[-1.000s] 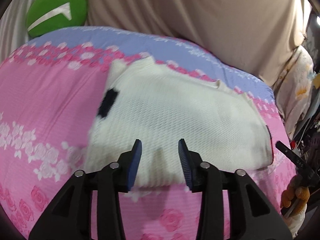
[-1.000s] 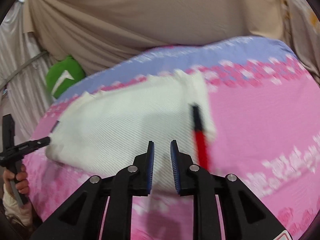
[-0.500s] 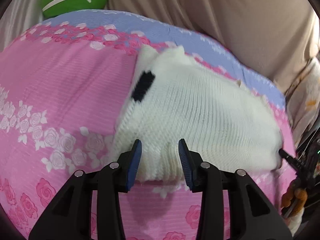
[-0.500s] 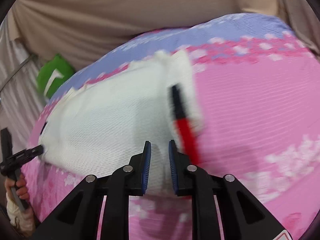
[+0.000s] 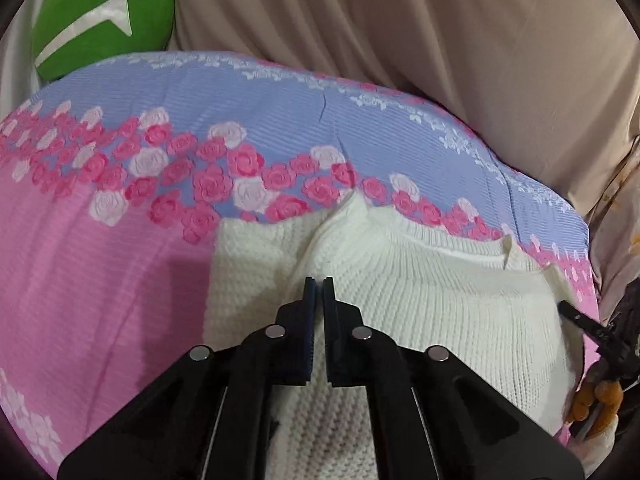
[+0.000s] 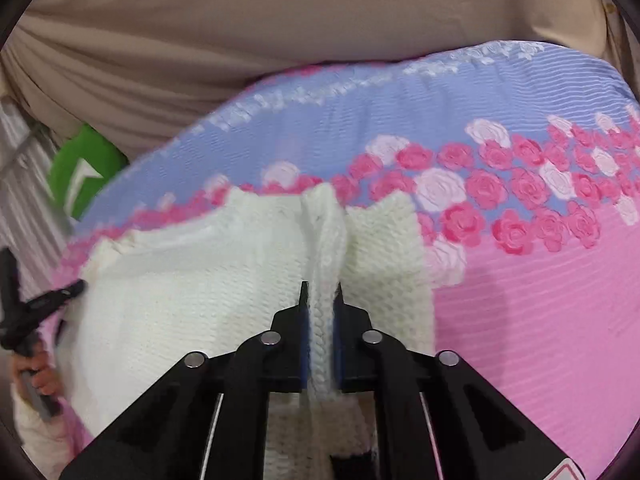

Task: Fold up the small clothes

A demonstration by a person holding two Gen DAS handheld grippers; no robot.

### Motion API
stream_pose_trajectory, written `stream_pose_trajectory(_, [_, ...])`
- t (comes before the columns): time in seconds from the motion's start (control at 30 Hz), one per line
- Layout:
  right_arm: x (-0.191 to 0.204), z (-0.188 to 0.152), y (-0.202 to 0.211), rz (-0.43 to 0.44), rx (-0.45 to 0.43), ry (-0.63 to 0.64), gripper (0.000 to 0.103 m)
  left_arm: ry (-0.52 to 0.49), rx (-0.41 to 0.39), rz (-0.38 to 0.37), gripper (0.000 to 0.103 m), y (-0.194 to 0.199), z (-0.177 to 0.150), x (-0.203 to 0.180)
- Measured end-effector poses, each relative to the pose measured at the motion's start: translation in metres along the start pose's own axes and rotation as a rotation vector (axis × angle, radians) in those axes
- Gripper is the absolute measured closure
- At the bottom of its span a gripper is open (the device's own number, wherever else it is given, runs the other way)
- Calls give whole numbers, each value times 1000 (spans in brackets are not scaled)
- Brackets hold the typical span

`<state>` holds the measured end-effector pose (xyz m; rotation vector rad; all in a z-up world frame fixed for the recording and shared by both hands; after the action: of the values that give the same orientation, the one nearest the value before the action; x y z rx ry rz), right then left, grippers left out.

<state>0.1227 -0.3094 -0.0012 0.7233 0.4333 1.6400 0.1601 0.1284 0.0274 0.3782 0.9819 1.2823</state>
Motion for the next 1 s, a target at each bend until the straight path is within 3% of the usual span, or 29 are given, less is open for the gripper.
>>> stream_pose_trajectory(0.07, [-5, 5, 17, -7, -64, -7, 96, 3, -51, 30, 103, 9, 7, 8])
stream_pose_trajectory(0.13, [-22, 0, -1, -23, 1, -53, 96, 12, -52, 73, 103, 1, 13, 19])
stream_pose_trajectory(0.17, [-28, -7, -22, -30, 88, -56, 96, 22, -31, 91, 103, -9, 13, 25])
stream_pose_trajectory(0.2, [-30, -10, -28, -4, 74, -50, 98, 44, -9, 105, 103, -17, 12, 32])
stream_pose_trajectory(0.27, [-31, -7, -14, -4, 64, -81, 92, 83, -10, 63, 103, -7, 10, 39])
stream_pose_trajectory(0.33, [-25, -3, 22, -37, -27, -100, 81, 108, -25, -14, 102, 22, 4, 40])
stream_pose_trajectory(0.4, [-5, -2, 53, -1, -86, -54, 81, 95, -50, -41, 81, 51, -5, 38])
stream_pose_trajectory(0.43, [9, -2, 60, 24, -90, -27, 81, 95, -58, -42, 52, 65, -13, 39])
stream_pose_trajectory(0.47, [25, -4, 64, 53, -86, 11, 81, 103, -62, -45, 34, 75, -19, 39])
stream_pose_trajectory(0.63, [128, -26, 34, 236, 9, 217, 81, 153, 27, -107, 25, 83, -56, 44])
stream_pose_trajectory(0.73, [171, -37, 3, 238, 61, 331, 81, 186, 65, -58, 24, 64, -74, 49])
stream_pose_trajectory(0.83, [187, -55, -30, 208, 121, 392, 81, 230, 85, -19, 24, 46, -82, 60])
stream_pose_trajectory(0.87, [186, -59, -31, 205, 75, 404, 81, 236, 57, -28, 24, 48, -82, 60])
stream_pose_trajectory(0.93, [185, -60, -30, 215, 67, 403, 82, 239, 58, -28, 26, 46, -81, 59])
stream_pose_trajectory(1.0, [180, -59, -30, 237, 68, 380, 82, 231, 67, -35, 52, 42, -79, 56])
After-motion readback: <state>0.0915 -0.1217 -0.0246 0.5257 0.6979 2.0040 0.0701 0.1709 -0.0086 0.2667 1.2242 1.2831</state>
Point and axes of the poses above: each gripper's, at about its wrist camera, not at the fingertips, and y roughly against the way its jaws point, x to its left, z to its top, the point moved 2 cm from there along -y, roughly the way its jaws point, and after that the axes turned 12 degrees about y, right-handed, at the moved point
